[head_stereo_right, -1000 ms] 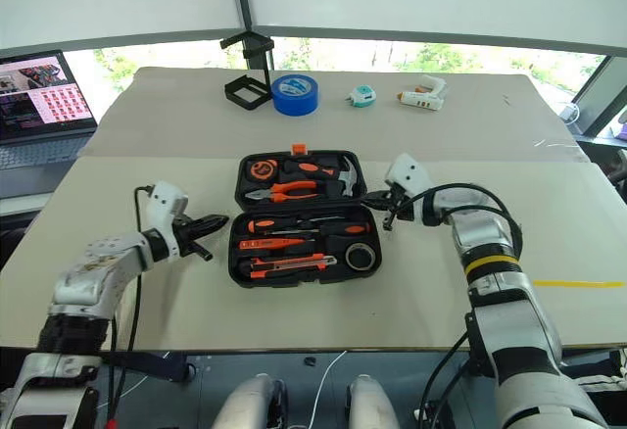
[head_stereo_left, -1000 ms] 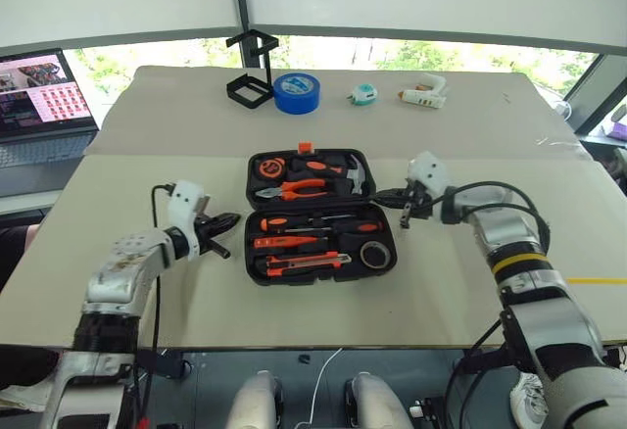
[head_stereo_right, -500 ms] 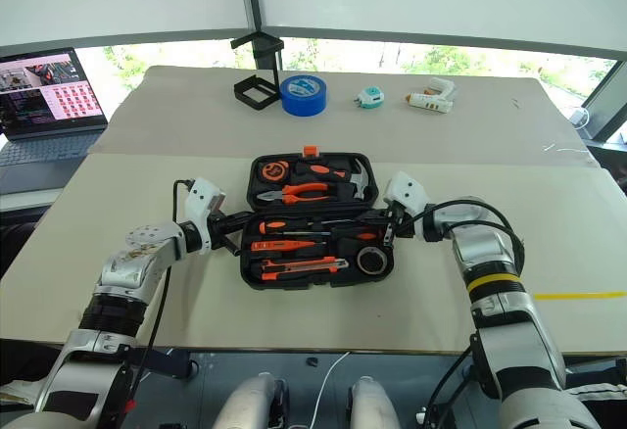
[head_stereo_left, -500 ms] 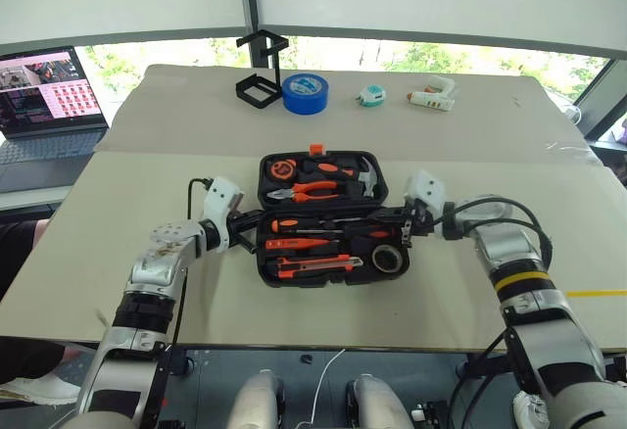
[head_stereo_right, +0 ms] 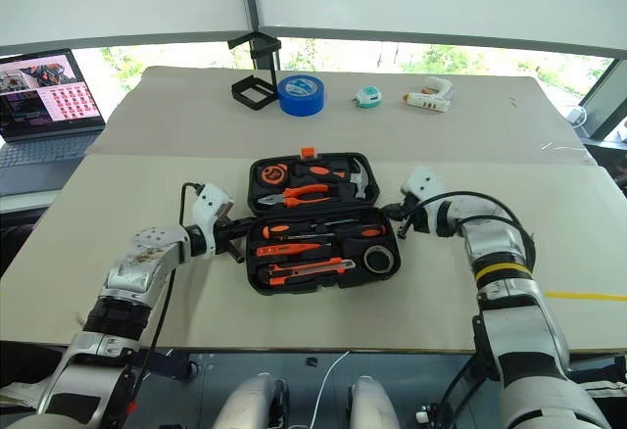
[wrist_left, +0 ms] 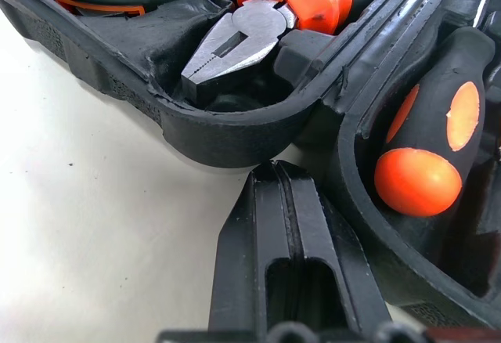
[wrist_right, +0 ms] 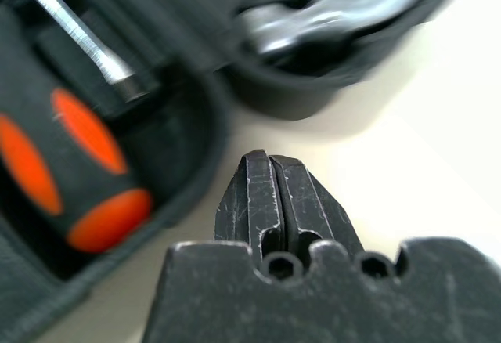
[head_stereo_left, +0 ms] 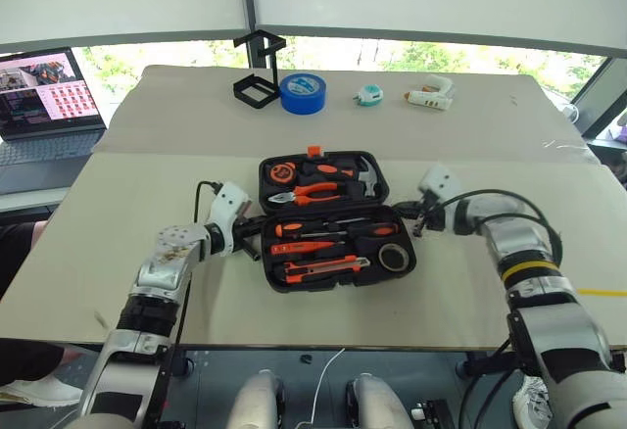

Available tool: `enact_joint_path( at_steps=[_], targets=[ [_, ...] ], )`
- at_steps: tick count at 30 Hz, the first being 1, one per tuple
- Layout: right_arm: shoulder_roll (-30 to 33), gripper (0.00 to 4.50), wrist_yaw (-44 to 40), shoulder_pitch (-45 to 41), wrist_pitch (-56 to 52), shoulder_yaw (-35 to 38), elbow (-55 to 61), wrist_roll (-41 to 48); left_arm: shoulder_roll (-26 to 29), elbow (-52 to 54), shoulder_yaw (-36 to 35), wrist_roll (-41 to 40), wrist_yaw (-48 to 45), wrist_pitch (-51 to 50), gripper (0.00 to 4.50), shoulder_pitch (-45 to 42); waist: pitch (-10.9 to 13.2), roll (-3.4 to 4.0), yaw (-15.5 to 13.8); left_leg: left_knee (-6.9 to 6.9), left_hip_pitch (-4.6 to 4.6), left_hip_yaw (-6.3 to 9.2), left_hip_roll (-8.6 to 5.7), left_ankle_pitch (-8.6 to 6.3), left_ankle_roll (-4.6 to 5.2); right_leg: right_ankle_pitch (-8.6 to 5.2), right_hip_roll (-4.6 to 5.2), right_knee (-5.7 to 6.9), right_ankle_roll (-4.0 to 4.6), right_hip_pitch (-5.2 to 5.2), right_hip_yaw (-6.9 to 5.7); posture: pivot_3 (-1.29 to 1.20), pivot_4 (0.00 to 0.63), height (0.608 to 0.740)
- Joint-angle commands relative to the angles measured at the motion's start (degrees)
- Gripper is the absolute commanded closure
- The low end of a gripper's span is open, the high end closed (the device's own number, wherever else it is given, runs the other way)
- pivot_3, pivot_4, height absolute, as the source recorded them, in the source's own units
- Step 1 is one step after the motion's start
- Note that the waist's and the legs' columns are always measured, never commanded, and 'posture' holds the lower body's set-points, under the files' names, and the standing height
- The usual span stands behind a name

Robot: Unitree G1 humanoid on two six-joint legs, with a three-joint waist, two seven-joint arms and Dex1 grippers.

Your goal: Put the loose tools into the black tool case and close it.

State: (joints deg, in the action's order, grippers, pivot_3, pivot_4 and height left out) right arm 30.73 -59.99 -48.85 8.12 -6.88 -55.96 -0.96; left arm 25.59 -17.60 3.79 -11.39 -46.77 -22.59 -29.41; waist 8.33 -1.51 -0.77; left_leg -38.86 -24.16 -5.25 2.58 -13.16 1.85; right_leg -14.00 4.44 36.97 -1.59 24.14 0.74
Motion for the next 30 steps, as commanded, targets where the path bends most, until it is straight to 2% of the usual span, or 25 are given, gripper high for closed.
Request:
enact_joint_path(
  at_steps=[1, 8, 13, 20, 23, 24, 26, 27, 28, 30],
  targets=[
    [-1.2, 4.48, -6.6, -0.9, 2.4, 0.3, 2.5, 2.3, -1.2, 0.0, 1.8, 0.3, -1.3, 0.0, 4.50, -0.9, 0.0, 0.00, 0.1, 0.00, 0.00, 0.01, 0.00, 0.00, 0.00, 0.00, 0.00, -0.01, 0.00, 0.00, -0.01, 0.00, 0.150, 0.740],
    [0.5, 4.48, -13.1, 4.8, -3.0, 0.8, 13.1, 4.8, -1.4, -0.8, 2.3, 1.2, -2.8, 0.4, 4.50, -1.6, 0.0, 0.00, 0.3, 0.03, 0.00, 0.03, 0.05, -0.01, 0.00, 0.00, -0.04, 0.01, 0.00, 0.03, 0.00, 0.00, 0.150, 0.740],
    [2.9, 4.48, -10.6, 9.8, -6.3, 1.9, 20.2, 4.5, -1.5, -0.5, 3.4, 2.0, -4.9, -0.4, 4.50, -1.7, 0.0, 0.00, 0.1, 0.02, 0.00, 0.03, 0.04, -0.01, 0.01, 0.00, -0.04, 0.02, 0.00, 0.02, -0.01, 0.00, 0.150, 0.740],
    [4.3, 4.48, -5.3, 10.0, -6.1, 4.1, 19.3, 3.5, -2.9, 0.5, 1.2, 0.4, -4.9, -1.7, 4.50, -1.2, 0.0, 0.00, -0.1, -0.02, 0.00, 0.03, 0.00, -0.01, 0.01, 0.00, -0.01, -0.01, -0.01, -0.02, 0.00, 0.00, 0.150, 0.740],
    [5.7, 4.48, -8.5, 10.7, -12.3, 3.7, 22.3, 5.1, -2.8, 1.6, 0.4, 0.1, -4.6, -3.2, 4.50, -1.1, 0.0, 0.00, -0.2, -0.05, -0.02, 0.05, -0.01, -0.01, 0.01, 0.01, 0.00, -0.01, -0.02, -0.02, 0.00, 0.00, 0.150, 0.740],
    [6.0, 4.50, -8.8, 10.9, -12.9, 3.7, 23.0, 5.3, -2.7, 1.7, 0.0, 0.1, -4.2, -3.3, 4.24, -1.1, 0.0, 0.00, -0.3, -0.06, -0.04, 0.06, -0.02, -0.01, 0.01, 0.01, 0.00, -0.01, -0.03, -0.01, 0.00, 0.00, 0.150, 0.740],
    [8.2, 3.90, -9.8, 11.6, -15.0, 4.2, 24.8, 5.8, -0.8, 3.9, -2.4, -0.8, -3.5, -4.9, 3.78, -0.5, 0.0, 0.00, -0.2, -0.06, -0.04, 0.08, -0.01, -0.01, 0.01, 0.01, 0.00, -0.01, -0.03, 0.00, 0.00, 0.00, 0.150, 0.740],
    [9.4, 3.56, -10.0, 11.9, -15.2, 4.9, 25.6, 6.2, 1.1, 5.8, -3.4, -1.4, -4.6, -5.2, 3.29, 0.4, 0.0, 0.00, -0.1, -0.05, -0.06, 0.10, -0.01, -0.01, 0.01, 0.01, -0.01, -0.01, -0.03, 0.01, 0.00, 0.00, 0.150, 0.740],
    [10.8, 3.34, -10.5, 12.2, -16.9, 5.4, 26.6, 6.7, 3.1, 7.6, -4.4, -1.8, -5.5, -5.2, 3.09, 1.3, 0.0, -0.01, 0.2, -0.04, -0.07, 0.12, 0.01, -0.01, 0.02, 0.01, -0.01, -0.01, -0.03, 0.04, 0.00, 0.00, 0.150, 0.740],
    [12.7, 2.63, -11.4, 12.3, -19.6, 6.5, 28.3, 8.0, 6.8, 10.7, -6.2, -4.3, -8.3, -7.8, 2.32, 2.6, 0.0, -0.01, 0.6, 0.02, -0.07, 0.27, 0.06, -0.01, 0.02, 0.01, -0.05, 0.00, -0.03, 0.12, 0.05, 0.00, 0.150, 0.740]
  ],
)
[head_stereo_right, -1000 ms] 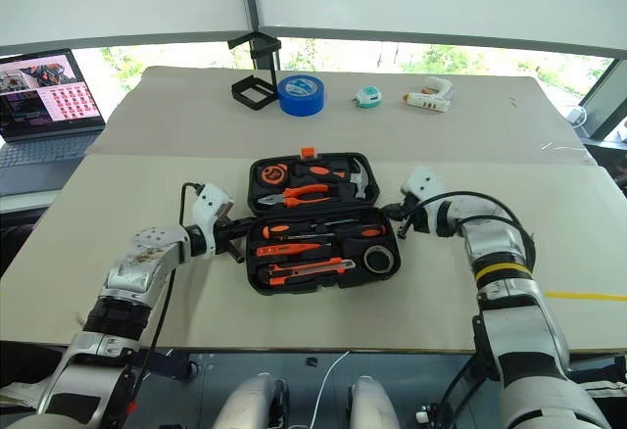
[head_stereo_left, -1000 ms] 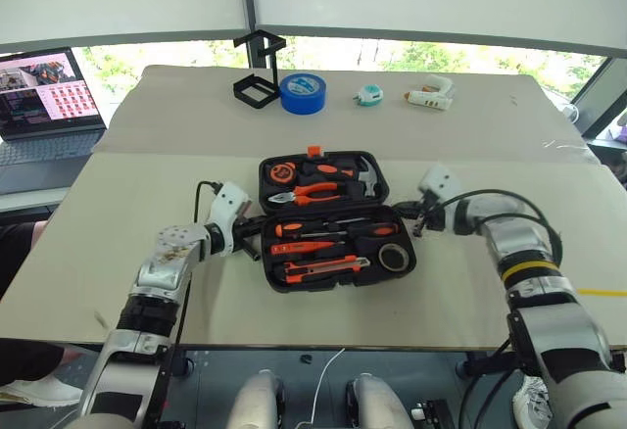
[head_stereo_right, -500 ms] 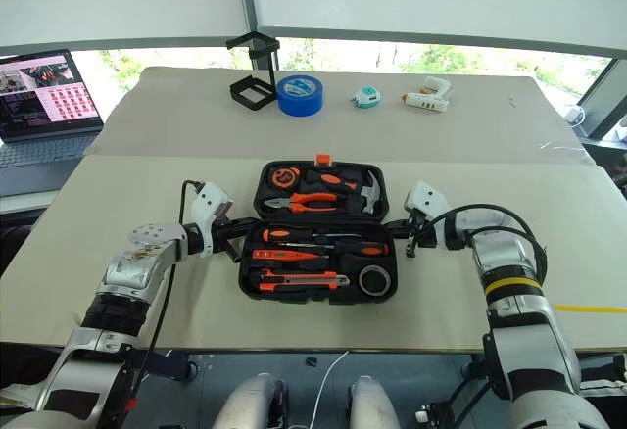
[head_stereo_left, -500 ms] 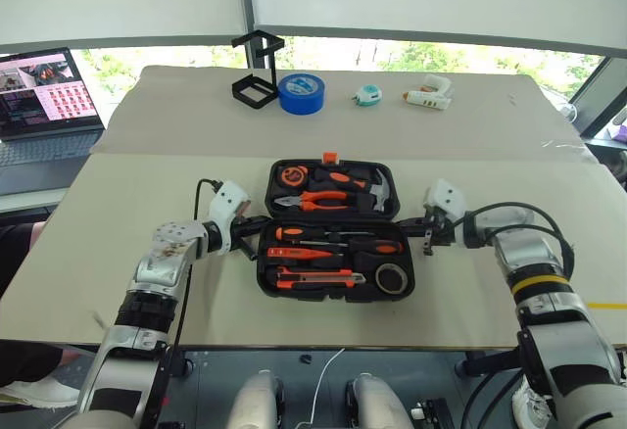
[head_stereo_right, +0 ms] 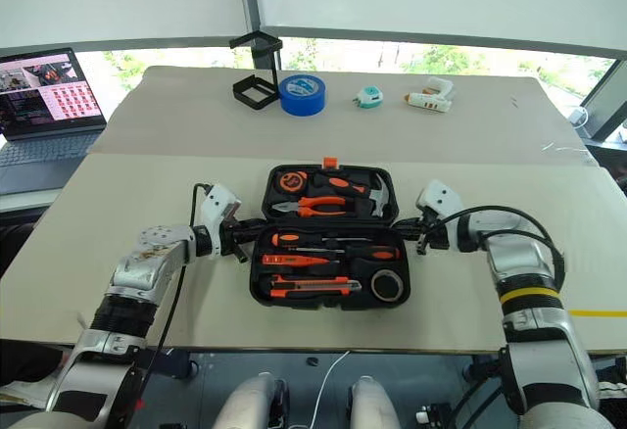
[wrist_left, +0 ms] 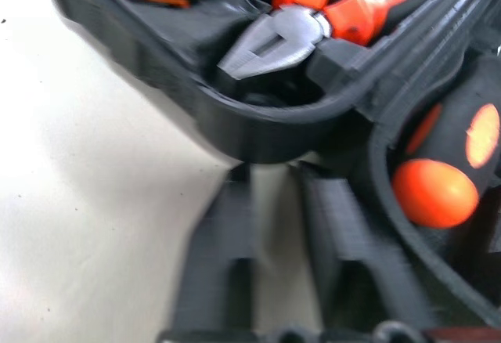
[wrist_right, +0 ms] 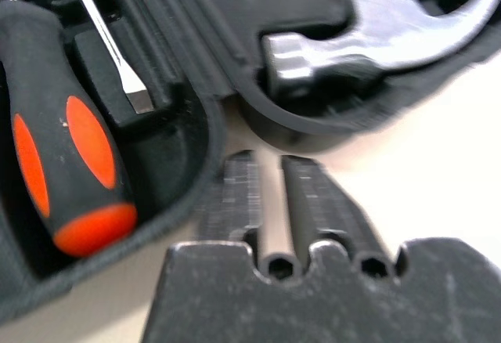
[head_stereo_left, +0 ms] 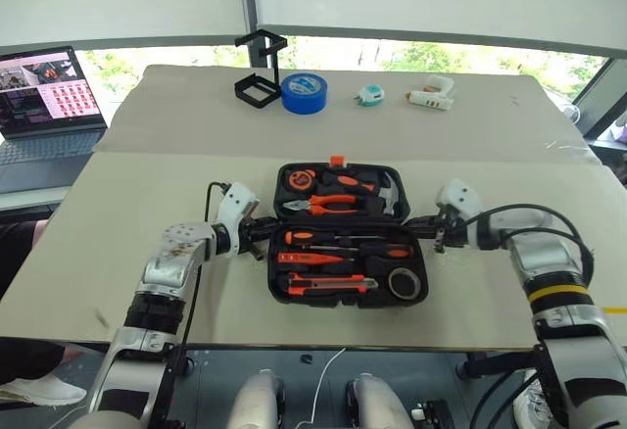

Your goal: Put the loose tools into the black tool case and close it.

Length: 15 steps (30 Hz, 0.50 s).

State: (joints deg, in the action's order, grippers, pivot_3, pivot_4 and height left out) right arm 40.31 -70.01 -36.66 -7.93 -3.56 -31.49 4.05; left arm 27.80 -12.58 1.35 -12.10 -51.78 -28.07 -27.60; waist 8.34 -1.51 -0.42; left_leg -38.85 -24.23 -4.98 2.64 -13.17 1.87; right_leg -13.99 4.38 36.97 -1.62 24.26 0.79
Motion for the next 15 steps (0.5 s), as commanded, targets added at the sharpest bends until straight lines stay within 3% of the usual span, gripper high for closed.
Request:
enact_joint_path(
  at_steps=[1, 3, 6, 8, 10, 15],
  targets=[
    [3.9, 2.24, -1.4, -0.1, -6.5, 3.9, 5.0, 4.1, 6.6, 7.0, -4.5, -5.1, -4.8, -4.2, 1.92, 1.4, 0.0, 0.00, 0.5, 0.03, 0.00, 0.06, 0.05, 0.00, 0.00, 0.00, -0.03, 0.01, 0.00, 0.03, 0.02, 0.00, 0.150, 0.740],
    [5.1, 1.61, -1.4, -1.2, -17.5, 5.3, 7.9, 7.4, 10.8, 9.0, -4.7, -6.6, -6.2, -10.2, 1.26, 1.8, 0.0, 0.00, 0.9, 0.06, 0.05, 0.10, 0.09, 0.00, 0.00, 0.00, -0.06, 0.02, 0.01, 0.02, 0.02, 0.00, 0.150, 0.740],
    [6.3, 0.60, 1.8, -5.8, -44.7, 6.9, 12.0, 13.4, 16.6, 12.7, -3.8, -9.4, -7.3, -21.8, 0.19, 0.4, 0.0, 0.01, 1.4, 0.06, 0.10, 0.10, 0.11, 0.00, 0.00, 0.00, -0.07, 0.07, 0.02, 0.00, 0.07, 0.00, 0.150, 0.740],
    [8.3, 0.02, 2.9, -8.4, -52.4, 1.6, 14.9, 11.2, 16.2, 12.4, -5.3, -12.3, -5.4, -29.2, 0.00, -3.7, 0.0, 0.02, 1.2, 0.06, 0.10, 0.13, 0.09, 0.00, -0.01, 0.00, -0.06, 0.10, 0.02, 0.00, 0.07, 0.00, 0.150, 0.740],
    [7.9, 0.02, 5.1, -11.5, -59.1, -0.5, 15.7, 11.4, 14.7, 10.2, -6.3, -13.4, -1.7, -36.0, 0.00, -8.1, 0.1, 0.00, 0.8, -0.01, 0.04, 0.17, 0.07, 0.01, -0.01, -0.01, -0.05, 0.10, 0.02, 0.03, -0.02, 0.00, 0.150, 0.740],
    [0.4, 0.02, 15.2, -21.9, -67.2, -0.1, 7.0, 9.9, 3.7, -1.2, -11.6, -12.3, 12.4, -46.7, 0.00, -20.4, 0.1, -0.05, 0.6, -0.08, -0.02, 0.21, -0.04, 0.01, 0.02, 0.01, -0.05, 0.08, -0.02, 0.01, 0.00, 0.00, 0.150, 0.740]
  ],
)
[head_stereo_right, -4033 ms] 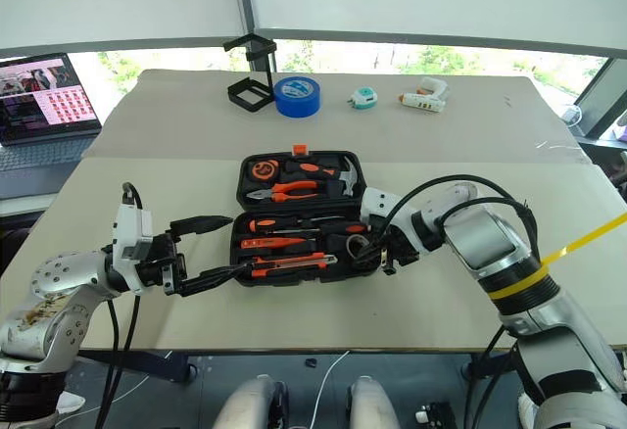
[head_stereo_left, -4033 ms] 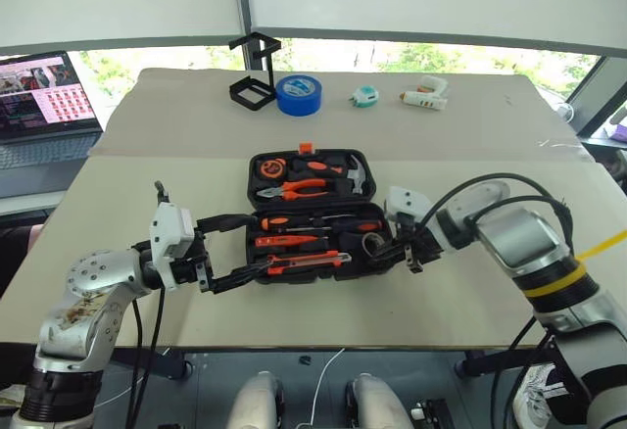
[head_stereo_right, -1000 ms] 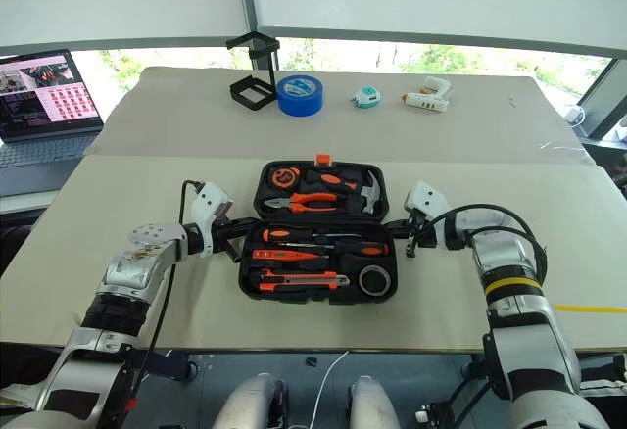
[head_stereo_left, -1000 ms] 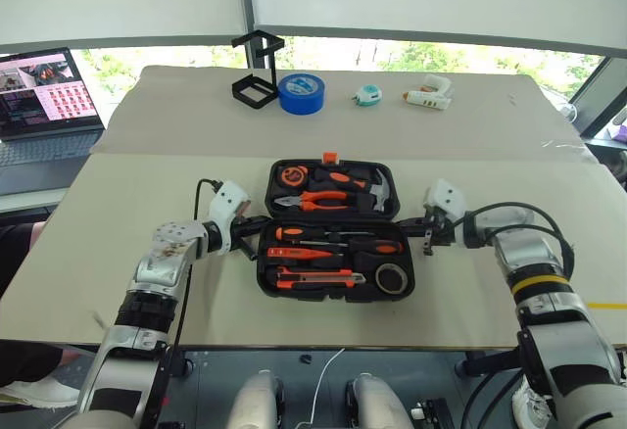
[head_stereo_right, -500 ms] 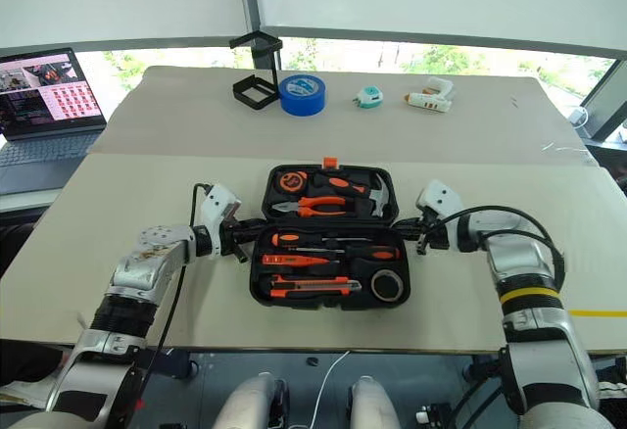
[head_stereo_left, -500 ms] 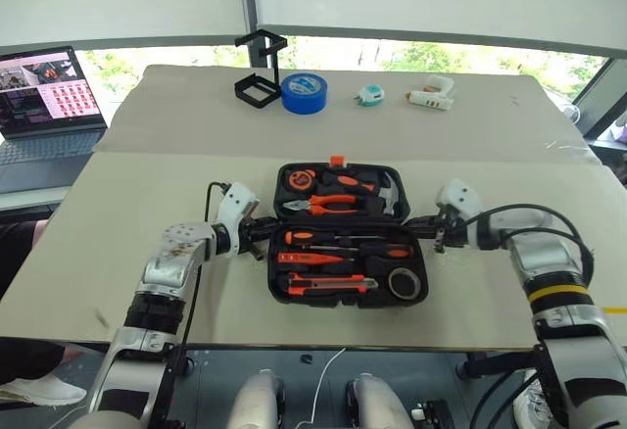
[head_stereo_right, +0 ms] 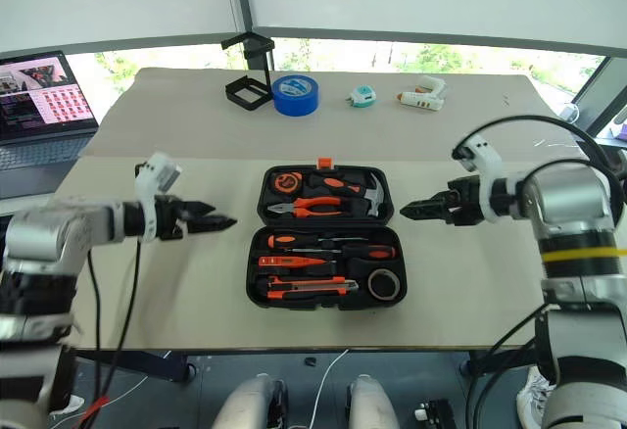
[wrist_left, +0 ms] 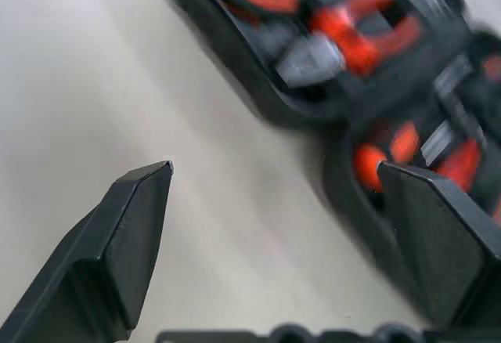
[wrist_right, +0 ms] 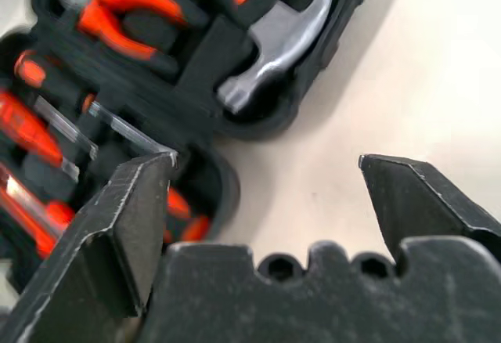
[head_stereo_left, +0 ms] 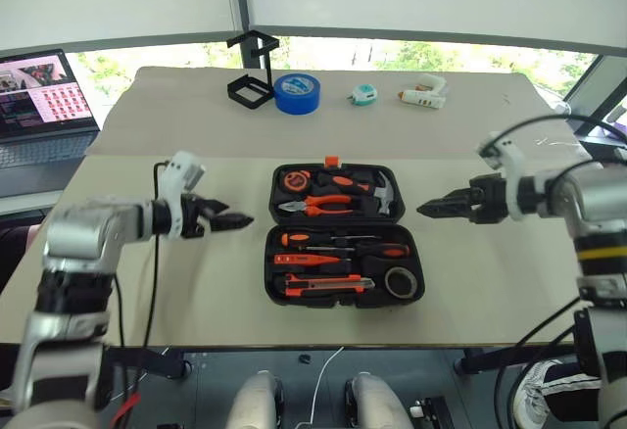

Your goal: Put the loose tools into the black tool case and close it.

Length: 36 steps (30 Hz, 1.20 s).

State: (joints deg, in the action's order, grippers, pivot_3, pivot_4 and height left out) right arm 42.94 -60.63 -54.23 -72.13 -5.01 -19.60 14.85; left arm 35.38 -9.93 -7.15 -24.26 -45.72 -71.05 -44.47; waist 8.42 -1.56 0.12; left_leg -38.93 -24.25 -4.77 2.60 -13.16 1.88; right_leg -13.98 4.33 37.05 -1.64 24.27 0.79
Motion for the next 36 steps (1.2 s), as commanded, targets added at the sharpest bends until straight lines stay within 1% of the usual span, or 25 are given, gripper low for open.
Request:
enact_joint_path(
  at_steps=[1, 3, 7, 11, 15, 17, 20, 21, 22, 23, 24, 25, 26, 29, 30, 31, 33, 34, 36],
  targets=[
    [-3.5, 0.02, 8.1, -5.8, -1.7, 0.9, -7.8, -2.3, -5.7, -5.1, -3.5, -0.1, 8.0, -4.9, 0.00, -4.7, 0.0, 0.00, 0.1, 0.01, 0.00, 0.00, -0.02, 0.00, 0.00, 0.00, 0.01, 0.00, -0.01, 0.01, 0.02, 0.00, 0.150, 0.740],
    [-4.8, 0.02, 10.3, -7.4, 0.8, -0.6, -11.8, -3.8, -7.6, -6.5, -3.5, -0.2, 9.7, -6.7, 0.00, -6.0, 0.0, 0.00, 0.1, 0.04, -0.05, -0.02, -0.04, 0.00, 0.00, 0.01, 0.03, -0.04, -0.02, 0.03, 0.02, 0.00, 0.150, 0.740],
    [-6.4, 0.02, 11.5, -9.8, 4.2, -2.5, -17.7, -5.0, -8.7, -8.3, -2.2, 0.1, 11.6, -6.9, 0.00, -6.9, 0.0, 0.00, 0.5, 0.11, -0.37, -0.06, -0.04, 0.02, -0.03, 0.02, 0.03, 0.04, -0.05, 0.25, 0.00, 0.00, 0.150, 0.740],
    [-8.0, 0.02, 10.9, -10.9, 6.4, -4.7, -21.6, -6.1, -9.8, -10.9, -0.9, 0.9, 13.0, -4.6, 0.00, -7.4, 0.0, 0.00, 0.6, 0.12, -0.42, -0.06, -0.05, 0.03, -0.05, 0.04, 0.06, -0.01, -0.08, 0.29, 0.01, 0.00, 0.150, 0.740],
    [-10.4, 0.02, 12.6, -11.4, 9.7, -5.7, -25.9, -7.9, -11.2, -13.6, -0.7, 1.6, 14.2, -2.3, 0.00, -7.6, 0.0, 0.00, 0.7, 0.12, -0.39, -0.09, -0.05, 0.03, -0.05, 0.04, 0.05, 0.04, -0.08, 0.28, 0.00, 0.00, 0.150, 0.740],
    [-11.0, 0.54, 13.1, -11.9, 10.1, -6.2, -27.9, -8.9, -11.2, -13.9, -0.5, 1.7, 14.3, -2.1, 0.00, -7.5, 0.0, 0.00, 0.7, 0.11, -0.37, -0.11, -0.05, 0.03, -0.05, 0.04, 0.06, 0.05, -0.08, 0.28, 0.01, 0.00, 0.150, 0.740],
    [-11.6, 1.47, 14.5, -12.3, 11.5, -6.6, -30.6, -10.4, -11.1, -14.0, -0.3, 1.7, 14.5, -1.8, 0.78, -7.4, 0.0, 0.00, 0.7, 0.11, -0.35, -0.10, -0.05, 0.03, -0.06, 0.05, 0.06, 0.07, -0.08, 0.26, 0.00, 0.00, 0.150, 0.740],
    [-11.9, 1.75, 17.3, -12.4, 13.0, -5.6, -32.0, -11.1, -11.0, -14.1, -0.2, 1.8, 14.7, -1.5, 1.09, -7.3, 0.0, 0.00, 0.6, 0.11, -0.35, -0.10, -0.05, 0.03, -0.06, 0.05, 0.06, 0.07, -0.08, 0.26, 0.00, 0.00, 0.150, 0.740],
    [-12.1, 2.13, 19.3, -12.6, 14.1, -4.9, -33.1, -11.6, -11.0, -14.2, -0.2, 1.9, 14.9, -1.2, 1.52, -7.2, 0.0, 0.00, 0.6, 0.11, -0.36, -0.11, -0.06, 0.03, -0.06, 0.05, 0.08, 0.07, -0.08, 0.25, -0.02, 0.00, 0.150, 0.740],
    [-12.3, 2.45, 19.5, -13.0, 14.4, -4.9, -34.1, -11.9, -11.0, -14.4, -0.2, 2.0, 14.9, -0.9, 1.79, -7.2, 0.0, 0.00, 0.5, 0.09, -0.34, -0.11, -0.06, 0.03, -0.06, 0.06, 0.08, 0.07, -0.09, 0.18, -0.05, 0.00, 0.150, 0.740],
    [-12.4, 2.84, 19.5, -13.4, 14.1, -4.8, -35.1, -11.9, -11.1, -14.6, -0.2, 2.0, 15.0, -0.6, 2.28, -7.2, 0.0, -0.01, 0.5, 0.07, -0.31, -0.11, -0.06, 0.03, -0.06, 0.09, 0.08, 0.05, -0.14, 0.09, -0.08, 0.00, 0.150, 0.740],
    [-12.7, 3.20, 18.9, -13.8, 13.4, -4.9, -35.5, -11.8, -11.1, -14.7, -0.2, 2.0, 15.1, -0.4, 2.64, -7.2, 0.0, -0.01, 0.5, 0.06, -0.28, -0.11, -0.09, 0.03, -0.06, 0.11, 0.11, 0.04, -0.16, 0.04, -0.08, 0.00, 0.150, 0.740],
    [-12.9, 3.45, 18.6, -14.1, 13.0, -4.9, -35.9, -11.6, -11.3, -14.9, -0.3, 1.9, 15.2, -0.1, 2.90, -7.2, 0.0, -0.01, 0.5, 0.04, -0.19, -0.12, -0.11, 0.03, -0.05, 0.14, 0.13, 0.02, -0.18, -0.04, -0.06, 0.00, 0.150, 0.740],
    [-13.6, 4.49, 19.0, -14.6, 11.9, -4.0, -36.9, -11.0, -11.8, -15.0, -0.7, 1.7, 15.4, 0.7, 4.10, -6.8, 0.0, -0.01, 0.5, -0.02, -0.02, -0.10, -0.14, 0.03, -0.05, 0.16, 0.15, -0.06, -0.19, -0.15, -0.01, 0.00, 0.150, 0.740],
    [-13.8, 4.50, 19.3, -14.7, 11.8, -3.5, -37.2, -10.8, -12.1, -15.1, -1.1, 1.5, 15.6, 0.8, 4.42, -6.7, 0.0, -0.01, 0.5, -0.01, 0.01, -0.09, -0.14, 0.05, -0.06, 0.16, 0.15, -0.06, -0.19, -0.15, -0.01, 0.00, 0.150, 0.740],
    [-14.0, 4.50, 20.0, -14.6, 12.2, -2.5, -37.4, -10.5, -12.3, -15.2, -1.5, 1.3, 15.8, 1.2, 4.48, -6.5, 0.0, -0.01, 0.5, -0.01, 0.04, -0.09, -0.14, 0.08, -0.07, 0.17, 0.14, -0.02, -0.17, -0.14, 0.00, 0.00, 0.150, 0.740],
    [-14.8, 4.50, 21.3, -14.3, 14.1, 0.7, -36.9, -8.9, -13.1, -15.1, -3.0, 0.6, 15.9, 3.1, 4.48, -5.9, 0.0, -0.01, 0.6, 0.00, 0.06, -0.07, -0.12, 0.10, -0.11, 0.18, 0.12, 0.02, -0.15, -0.13, 0.00, 0.00, 0.150, 0.740],
    [-15.0, 4.50, 20.9, -13.4, 16.9, 2.2, -35.0, -8.0, -13.3, -14.5, -3.8, 0.3, 16.0, 4.1, 4.48, -5.2, 0.0, -0.01, 0.6, 0.00, 0.08, -0.06, -0.11, 0.11, -0.11, 0.19, 0.12, 0.02, -0.13, -0.14, 0.00, 0.00, 0.150, 0.740],
    [-14.9, 4.50, 18.7, -10.8, 22.3, 2.9, -29.2, -7.3, -13.7, -12.3, -5.7, -1.1, 14.7, 7.5, 4.48, -3.2, 0.0, -0.04, 0.7, 0.00, 0.07, -0.02, -0.09, 0.12, -0.12, 0.24, 0.11, 0.00, -0.08, -0.12, 0.03, 0.00, 0.150, 0.740]
  ],
)
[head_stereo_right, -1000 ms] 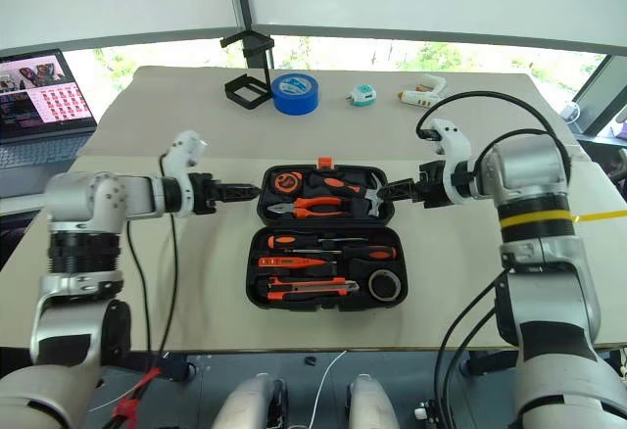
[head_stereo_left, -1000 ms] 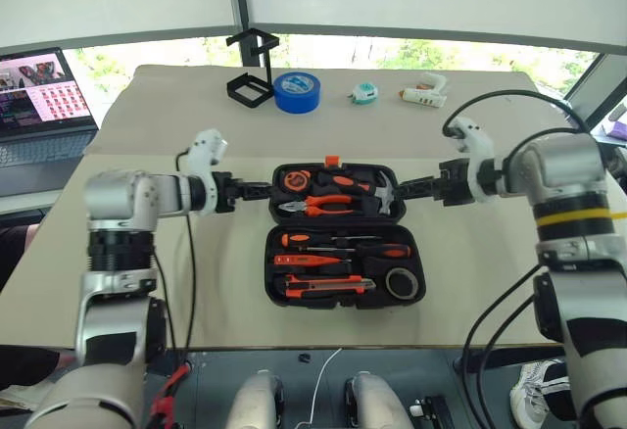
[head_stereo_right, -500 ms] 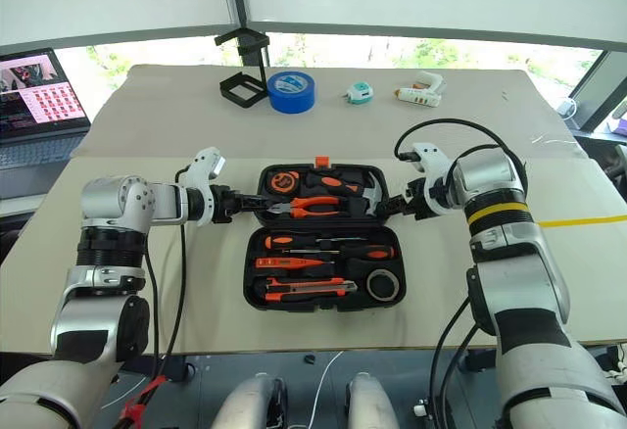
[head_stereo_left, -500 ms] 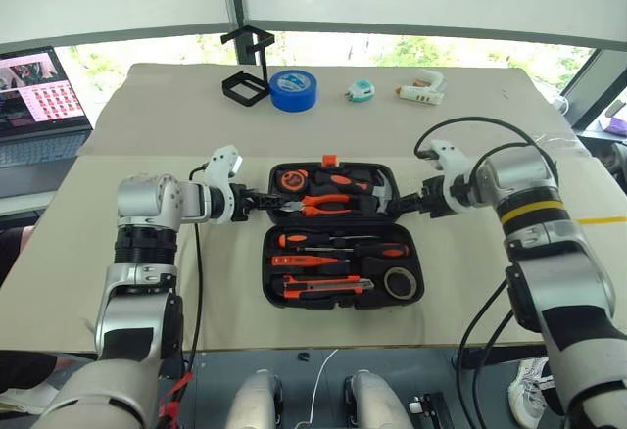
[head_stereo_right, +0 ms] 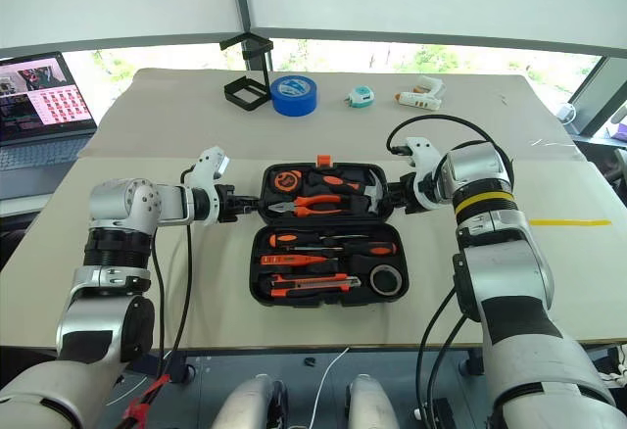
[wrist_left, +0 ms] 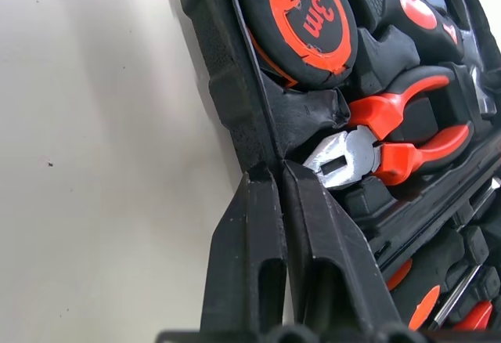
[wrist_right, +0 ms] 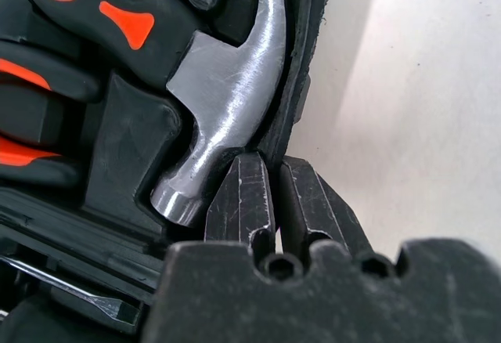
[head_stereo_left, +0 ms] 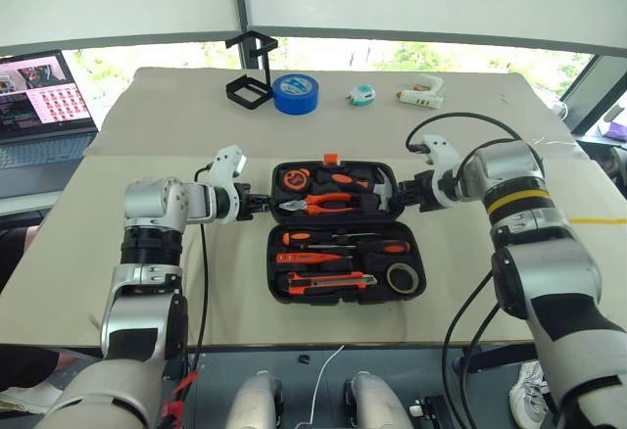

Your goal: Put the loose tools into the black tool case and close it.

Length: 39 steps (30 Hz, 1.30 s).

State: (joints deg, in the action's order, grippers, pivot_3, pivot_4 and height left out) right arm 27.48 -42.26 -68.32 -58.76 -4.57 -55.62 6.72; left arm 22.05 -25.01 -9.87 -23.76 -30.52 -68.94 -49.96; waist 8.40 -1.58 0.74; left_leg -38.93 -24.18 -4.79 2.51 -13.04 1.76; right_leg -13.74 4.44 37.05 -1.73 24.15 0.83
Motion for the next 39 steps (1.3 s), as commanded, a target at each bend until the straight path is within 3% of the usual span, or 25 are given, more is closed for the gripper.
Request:
enact_joint_path(
  at_steps=[1, 3, 7, 10, 16, 19, 21, 24, 25, 30, 34, 35, 39],
  targets=[
    [0.7, 4.50, -0.4, 4.9, 11.1, 2.7, 10.2, 1.1, -0.6, 4.3, -4.1, -2.4, -1.0, 7.1, 4.48, 3.4, 0.0, -0.02, 0.1, 0.00, 0.01, 0.02, 0.02, 0.00, 0.00, 0.00, 0.00, 0.01, 0.00, 0.00, 0.02, 0.00, 0.150, 0.740],
    [1.1, 4.50, -1.0, 8.5, 12.3, 4.1, 17.7, 2.6, -0.6, 8.2, -5.5, -3.8, -2.5, 11.1, 4.48, 6.3, 0.0, -0.02, 0.3, 0.01, -0.02, 0.03, 0.03, 0.01, -0.01, 0.02, -0.01, 0.05, 0.00, 0.11, 0.09, 0.00, 0.150, 0.740],
    [4.0, 4.50, -3.1, 19.1, 21.9, 3.1, 35.5, 1.6, 0.2, 17.9, -5.9, -3.6, -9.1, 28.2, 4.48, 14.8, 0.0, -0.01, 0.3, 0.23, -0.17, 0.01, 0.11, 0.07, -0.13, 0.04, -0.04, 0.08, 0.04, 0.32, 0.13, 0.00, 0.150, 0.740],
    [10.4, 4.50, -5.5, 32.0, 46.0, -0.1, 46.8, -4.5, 0.1, 25.1, -8.2, -4.8, -7.4, 32.8, 4.48, 19.5, 0.0, -0.01, -0.1, 0.31, -0.54, 0.00, 0.11, 0.08, -0.15, 0.05, -0.05, 0.07, 0.04, 0.60, 0.05, 0.00, 0.150, 0.740],
    [15.0, 4.50, 0.6, 46.0, 76.4, 2.7, 47.9, -10.2, 1.5, 31.6, -8.9, -1.5, -12.2, 52.2, 4.48, 32.7, 0.0, -0.01, 0.0, 0.16, -0.98, -0.16, 0.11, 0.03, -0.06, 0.09, -0.01, -0.08, -0.06, 0.97, 0.17, 0.00, 0.150, 0.740],
    [17.1, 4.50, 5.9, 50.8, 92.1, 2.7, 43.9, -15.8, 4.5, 30.0, -5.4, 7.5, -17.0, 71.6, 4.48, 41.7, 0.0, -0.01, 0.0, 0.17, -0.95, -0.23, 0.13, -0.06, 0.09, 0.08, -0.03, -0.36, -0.05, 0.97, 0.16, 0.00, 0.150, 0.740],
    [18.4, 4.50, 8.2, 53.6, 99.7, 2.1, 43.1, -19.1, 5.6, 27.8, -4.4, 9.3, -19.5, 78.1, 4.48, 47.3, 0.0, -0.01, 0.0, 0.16, -0.85, -0.31, 0.15, -0.06, 0.10, 0.07, -0.03, -0.37, -0.03, 0.91, 0.17, 0.00, 0.150, 0.740],
    [18.4, 4.50, 6.8, 57.8, 100.4, 1.3, 44.8, -15.9, 6.0, 26.4, -5.3, 6.3, -20.8, 78.8, 4.48, 51.8, 0.0, -0.01, 0.0, 0.20, -0.31, -0.45, 0.19, -0.11, 0.16, 0.02, -0.02, -0.44, 0.03, 0.43, 0.22, 0.00, 0.150, 0.740],
    [18.6, 3.70, 7.2, 58.5, 100.9, 1.3, 45.0, -16.1, 6.4, 26.1, -5.3, 6.0, -21.0, 79.4, 3.81, 52.4, 0.0, -0.02, 0.0, 0.27, 0.09, -0.45, 0.29, -0.17, 0.24, -0.02, -0.04, -0.59, 0.07, -0.02, 0.16, 0.00, 0.150, 0.740],
    [20.8, 2.17, 6.5, 63.6, 97.4, 4.0, 46.2, -12.4, 9.6, 24.3, -6.8, 4.4, -21.0, 77.6, 2.21, 53.5, 0.0, -0.03, -0.2, 0.29, 0.51, -0.43, 0.36, -0.20, 0.29, -0.04, -0.02, -0.68, 0.11, -0.41, 0.15, 0.00, 0.150, 0.740],
    [23.5, 2.17, 1.3, 68.5, 90.3, 7.0, 49.8, -4.0, 12.3, 21.7, -7.0, 2.2, -23.9, 75.7, 2.21, 51.2, 0.0, -0.02, -0.5, 0.22, 0.76, -0.37, 0.36, -0.21, 0.30, -0.03, -0.01, -0.67, 0.09, -0.74, 0.14, 0.00, 0.150, 0.740],
    [24.8, 2.43, -1.9, 71.3, 88.5, 7.1, 52.0, -0.1, 13.0, 21.2, -6.2, 1.1, -25.4, 74.0, 2.15, 49.7, 0.0, -0.02, -0.6, 0.23, 0.87, -0.37, 0.36, -0.22, 0.32, -0.04, 0.00, -0.70, 0.09, -0.83, 0.13, 0.00, 0.150, 0.740],
    [28.9, 3.60, -11.4, 80.0, 79.6, 7.3, 61.2, 10.6, 14.6, 19.6, -3.4, -0.4, -29.0, 69.6, 3.13, 44.6, 0.0, -0.05, -1.1, 0.26, 0.95, -0.29, 0.42, -0.24, 0.34, -0.04, -0.02, -0.85, 0.10, -1.00, 0.05, 0.00, 0.150, 0.740]
  ],
)
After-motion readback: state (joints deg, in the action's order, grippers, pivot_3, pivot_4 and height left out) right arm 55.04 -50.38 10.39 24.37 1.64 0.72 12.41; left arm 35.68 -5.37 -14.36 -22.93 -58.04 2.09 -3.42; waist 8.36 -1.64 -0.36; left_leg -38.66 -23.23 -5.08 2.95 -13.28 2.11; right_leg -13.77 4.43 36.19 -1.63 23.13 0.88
